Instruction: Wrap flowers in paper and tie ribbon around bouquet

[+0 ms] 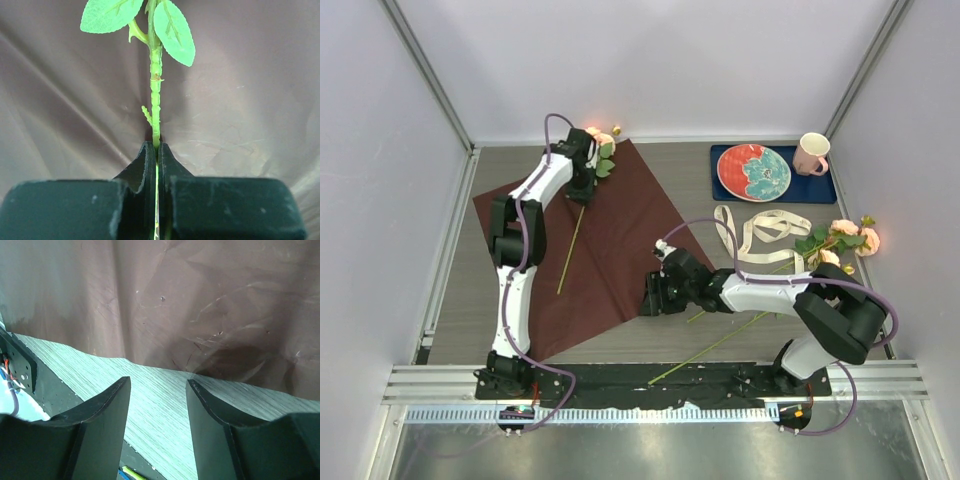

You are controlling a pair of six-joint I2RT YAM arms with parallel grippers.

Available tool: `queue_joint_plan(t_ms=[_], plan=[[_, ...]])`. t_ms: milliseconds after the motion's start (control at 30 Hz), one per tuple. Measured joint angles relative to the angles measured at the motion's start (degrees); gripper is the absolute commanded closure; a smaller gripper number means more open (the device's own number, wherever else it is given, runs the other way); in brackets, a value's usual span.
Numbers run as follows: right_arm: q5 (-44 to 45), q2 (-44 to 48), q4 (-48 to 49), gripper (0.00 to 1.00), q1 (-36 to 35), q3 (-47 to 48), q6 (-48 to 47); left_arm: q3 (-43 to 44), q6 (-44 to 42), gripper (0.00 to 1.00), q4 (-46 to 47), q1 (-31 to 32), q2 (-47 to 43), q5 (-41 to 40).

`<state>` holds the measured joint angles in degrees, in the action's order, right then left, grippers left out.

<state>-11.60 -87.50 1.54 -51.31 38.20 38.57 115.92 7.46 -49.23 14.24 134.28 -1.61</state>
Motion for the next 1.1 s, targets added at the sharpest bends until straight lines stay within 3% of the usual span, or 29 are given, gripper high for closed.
queue_joint_plan(t_ms=[533,733,833,933,1100], plan=[[1.0,2.9,-6.6,0.45,0.0,1.2,0.1,5.2,-5.1,1.0,-0.3,0.0,0.0,2.8],[1.4,3.1,-7.6,0.45,0.0,2.0,-0.5,7.4,-8.2,0.94,-0.8,0.0,1.5,2.7],[2.1,3.7,-8.9,0.45,0.0,2.6,-0.9,7.7,-9.0,0.84,-0.9,0.0,2.3,2.7],[6.3,5.9,-13.0,0.39,0.0,4.1,-1.0,7.9,-9.5,0.59,-0.9,0.0,3.3,1.6],[17.4,12.4,-21.8,0.27,1.7,7.3,2.0,10.8,-8.9,0.47,-1.9,0.0,4.5,-1.3]])
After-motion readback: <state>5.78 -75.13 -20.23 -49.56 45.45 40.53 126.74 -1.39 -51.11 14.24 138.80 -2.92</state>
